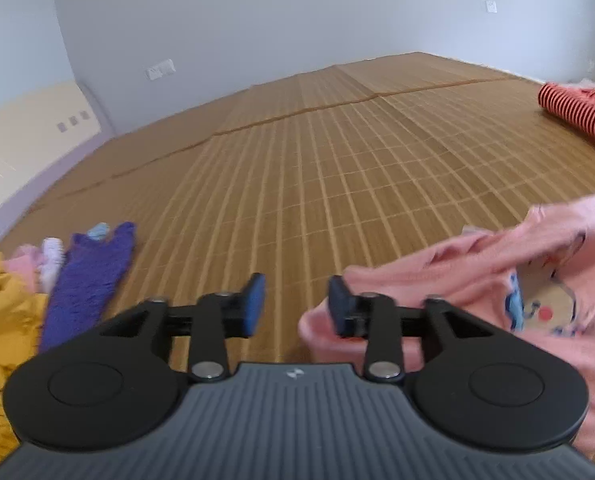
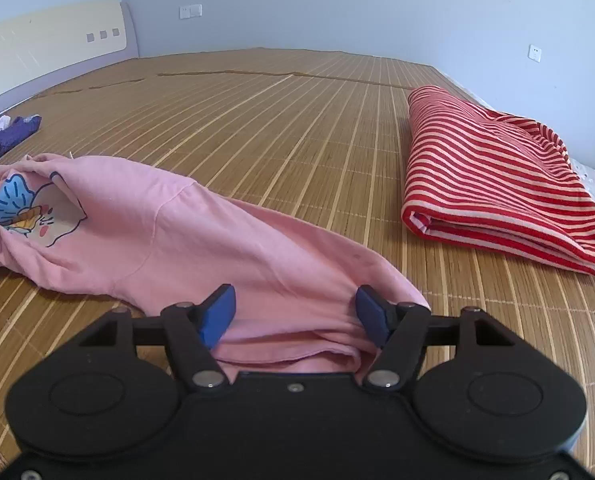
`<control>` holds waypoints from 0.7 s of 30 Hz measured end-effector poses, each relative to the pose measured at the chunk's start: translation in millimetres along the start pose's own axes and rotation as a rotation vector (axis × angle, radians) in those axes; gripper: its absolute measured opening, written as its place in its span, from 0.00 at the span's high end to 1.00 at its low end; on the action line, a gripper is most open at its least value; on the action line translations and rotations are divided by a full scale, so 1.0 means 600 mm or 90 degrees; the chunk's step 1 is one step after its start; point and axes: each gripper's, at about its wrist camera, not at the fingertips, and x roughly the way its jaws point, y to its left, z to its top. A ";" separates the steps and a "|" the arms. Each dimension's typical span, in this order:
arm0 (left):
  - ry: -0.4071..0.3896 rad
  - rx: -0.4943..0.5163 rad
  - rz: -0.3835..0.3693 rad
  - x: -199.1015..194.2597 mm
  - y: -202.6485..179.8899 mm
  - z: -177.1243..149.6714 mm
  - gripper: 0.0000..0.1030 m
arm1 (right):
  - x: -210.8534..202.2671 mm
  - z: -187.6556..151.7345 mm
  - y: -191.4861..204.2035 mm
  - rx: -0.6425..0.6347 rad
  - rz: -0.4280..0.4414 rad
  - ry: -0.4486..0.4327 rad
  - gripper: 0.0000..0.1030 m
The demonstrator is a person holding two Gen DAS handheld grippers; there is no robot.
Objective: Fold clothes
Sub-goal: 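Lay the pink sweatshirt flat on the mat and open both tools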
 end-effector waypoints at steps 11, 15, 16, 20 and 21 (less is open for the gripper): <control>-0.041 -0.068 -0.206 -0.137 -0.054 -0.038 0.46 | -0.004 0.006 0.006 -0.002 -0.003 0.006 0.31; -0.024 -0.043 -0.276 -0.132 -0.139 -0.048 0.45 | -0.004 0.005 0.004 0.005 0.005 0.008 0.29; -0.017 -0.021 -0.272 -0.128 -0.154 -0.053 0.45 | -0.005 0.004 0.004 0.005 0.006 0.007 0.29; -0.001 0.068 -0.203 -0.121 -0.176 -0.071 0.45 | -0.005 0.004 0.001 0.008 0.010 0.007 0.29; -0.001 0.075 -0.167 -0.120 -0.165 -0.075 0.45 | -0.005 0.004 0.001 0.008 0.010 0.007 0.29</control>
